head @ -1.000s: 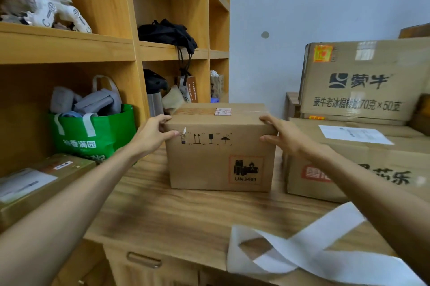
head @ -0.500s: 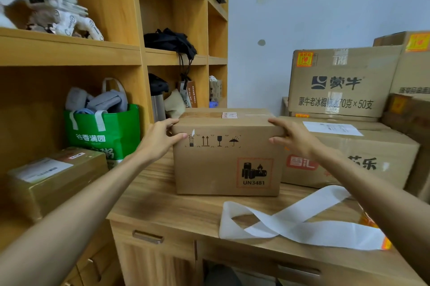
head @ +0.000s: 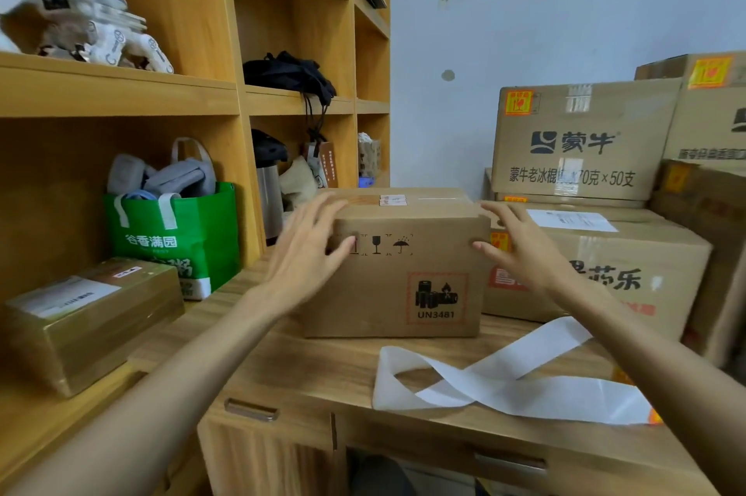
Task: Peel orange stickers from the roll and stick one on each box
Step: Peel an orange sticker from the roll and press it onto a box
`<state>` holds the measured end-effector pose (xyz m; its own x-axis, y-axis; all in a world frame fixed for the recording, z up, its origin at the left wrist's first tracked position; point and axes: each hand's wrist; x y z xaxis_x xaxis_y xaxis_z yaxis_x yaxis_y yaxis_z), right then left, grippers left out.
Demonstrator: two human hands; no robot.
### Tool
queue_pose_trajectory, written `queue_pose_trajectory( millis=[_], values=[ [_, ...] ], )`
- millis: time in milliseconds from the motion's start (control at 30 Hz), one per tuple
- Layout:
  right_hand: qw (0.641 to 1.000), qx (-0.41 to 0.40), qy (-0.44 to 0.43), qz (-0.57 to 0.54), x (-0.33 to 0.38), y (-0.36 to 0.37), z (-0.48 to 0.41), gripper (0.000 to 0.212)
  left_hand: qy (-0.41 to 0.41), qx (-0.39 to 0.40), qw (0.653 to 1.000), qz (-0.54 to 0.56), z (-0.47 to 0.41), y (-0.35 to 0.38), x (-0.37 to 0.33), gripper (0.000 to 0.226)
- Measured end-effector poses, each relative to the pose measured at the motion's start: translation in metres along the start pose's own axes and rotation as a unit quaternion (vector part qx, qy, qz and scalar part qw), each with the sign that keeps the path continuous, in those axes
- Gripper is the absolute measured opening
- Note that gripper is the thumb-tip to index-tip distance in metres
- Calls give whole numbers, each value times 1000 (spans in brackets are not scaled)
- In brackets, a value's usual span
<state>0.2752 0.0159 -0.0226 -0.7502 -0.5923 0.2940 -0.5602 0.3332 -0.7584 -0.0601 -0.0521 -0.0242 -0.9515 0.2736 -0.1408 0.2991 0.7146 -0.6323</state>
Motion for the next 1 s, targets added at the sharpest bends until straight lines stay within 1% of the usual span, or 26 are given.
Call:
queue_pose_trajectory(
  millis=[67, 133, 233, 333, 467, 567, 667, 700, 767, 800, 900, 1000],
  values=[
    [999, -16, -16, 34, -5, -5, 19, 46, 68, 1, 997, 21, 9, 12, -31, 48],
    [998, -19, -26, 49, -14, -9, 42, 30, 115, 16, 992, 48, 18, 30, -61, 41],
    [998, 21, 3, 53, -30, -17, 79, 13, 163, 70, 979, 104, 36, 63, -101, 35],
    [996, 56, 29, 55, -48, -24, 112, 8, 188, 141, 962, 136, 56, 93, -135, 35],
    [990, 96, 76, 63, -59, -27, 150, 12, 161, 231, 943, 179, 74, 119, -173, 41],
    [987, 111, 105, 51, -60, -26, 166, 13, 110, 305, 922, 211, 82, 133, -192, 49],
    [986, 112, 115, 47, -58, -27, 173, 13, 56, 344, 907, 238, 89, 145, -205, 53],
    [985, 116, 115, 53, -58, -28, 175, 14, 49, 346, 905, 242, 90, 146, -208, 47],
    [984, 121, 116, 65, -62, -29, 179, 18, 48, 334, 908, 248, 91, 149, -210, 26],
    [983, 122, 119, 67, -64, -30, 181, 20, 41, 328, 908, 257, 91, 150, -207, 19],
    [980, 128, 134, 68, -73, -33, 183, 22, 8, 319, 904, 284, 88, 146, -192, 13],
    [979, 128, 144, 60, -75, -33, 183, 24, -18, 314, 905, 287, 84, 140, -170, 10]
  ],
)
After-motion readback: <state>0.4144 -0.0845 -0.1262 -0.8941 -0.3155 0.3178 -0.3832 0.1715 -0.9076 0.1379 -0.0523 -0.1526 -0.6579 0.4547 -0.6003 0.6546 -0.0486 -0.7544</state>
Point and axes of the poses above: each hand's wrist, its own z-axis away from the middle knuckle, its own y-axis out of the palm, x = y × z, and after that the axes turned 3 degrees about -y, right-handed
